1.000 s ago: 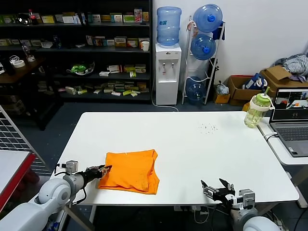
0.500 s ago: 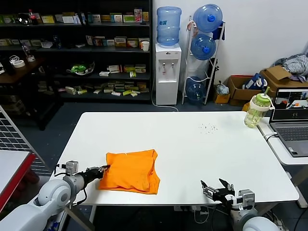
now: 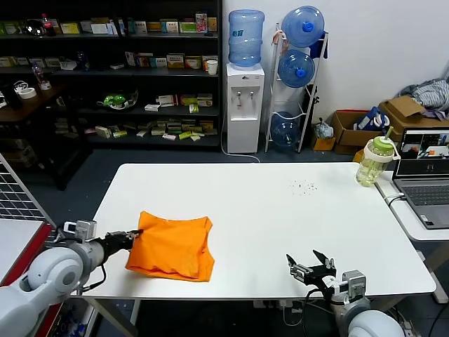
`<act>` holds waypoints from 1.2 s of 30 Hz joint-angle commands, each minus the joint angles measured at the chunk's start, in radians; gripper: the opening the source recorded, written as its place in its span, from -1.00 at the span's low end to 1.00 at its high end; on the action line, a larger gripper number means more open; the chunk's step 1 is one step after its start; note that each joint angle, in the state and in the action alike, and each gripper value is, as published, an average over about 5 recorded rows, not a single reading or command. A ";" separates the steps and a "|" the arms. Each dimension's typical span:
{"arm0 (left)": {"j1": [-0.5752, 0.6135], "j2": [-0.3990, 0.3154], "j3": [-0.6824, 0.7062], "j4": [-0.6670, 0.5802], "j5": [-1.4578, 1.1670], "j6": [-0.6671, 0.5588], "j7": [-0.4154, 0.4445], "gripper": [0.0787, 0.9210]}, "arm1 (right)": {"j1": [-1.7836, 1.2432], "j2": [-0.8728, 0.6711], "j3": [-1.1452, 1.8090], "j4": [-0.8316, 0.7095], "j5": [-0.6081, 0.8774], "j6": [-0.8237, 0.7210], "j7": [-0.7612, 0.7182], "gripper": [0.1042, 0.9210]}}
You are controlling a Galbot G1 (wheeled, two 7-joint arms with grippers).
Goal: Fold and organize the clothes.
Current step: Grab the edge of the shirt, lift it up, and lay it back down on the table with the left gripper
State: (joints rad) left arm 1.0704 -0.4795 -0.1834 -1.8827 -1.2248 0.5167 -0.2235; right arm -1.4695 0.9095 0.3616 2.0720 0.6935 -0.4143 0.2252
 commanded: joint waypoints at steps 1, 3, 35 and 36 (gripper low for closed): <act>-0.001 0.217 -0.057 -0.038 -0.071 0.039 -0.082 -0.96 | 0.034 0.001 -0.036 -0.002 -0.044 0.028 -0.013 0.76; -0.008 0.251 -0.053 -0.020 -0.070 0.040 -0.065 -0.96 | 0.036 0.004 -0.041 -0.003 -0.049 0.033 -0.015 0.76; -0.590 -0.503 0.563 -0.087 -0.588 0.030 -0.659 -0.96 | -0.278 0.148 0.185 0.096 -0.169 0.030 -0.006 0.76; -0.617 -0.572 0.582 -0.030 -0.576 0.029 -0.659 -0.96 | -0.296 0.156 0.204 0.105 -0.171 0.030 -0.006 0.76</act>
State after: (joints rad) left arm 0.8556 -0.3764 -0.0001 -1.9839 -1.5483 0.5648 -0.4998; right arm -1.5739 0.9982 0.4157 2.1135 0.5617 -0.3849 0.2179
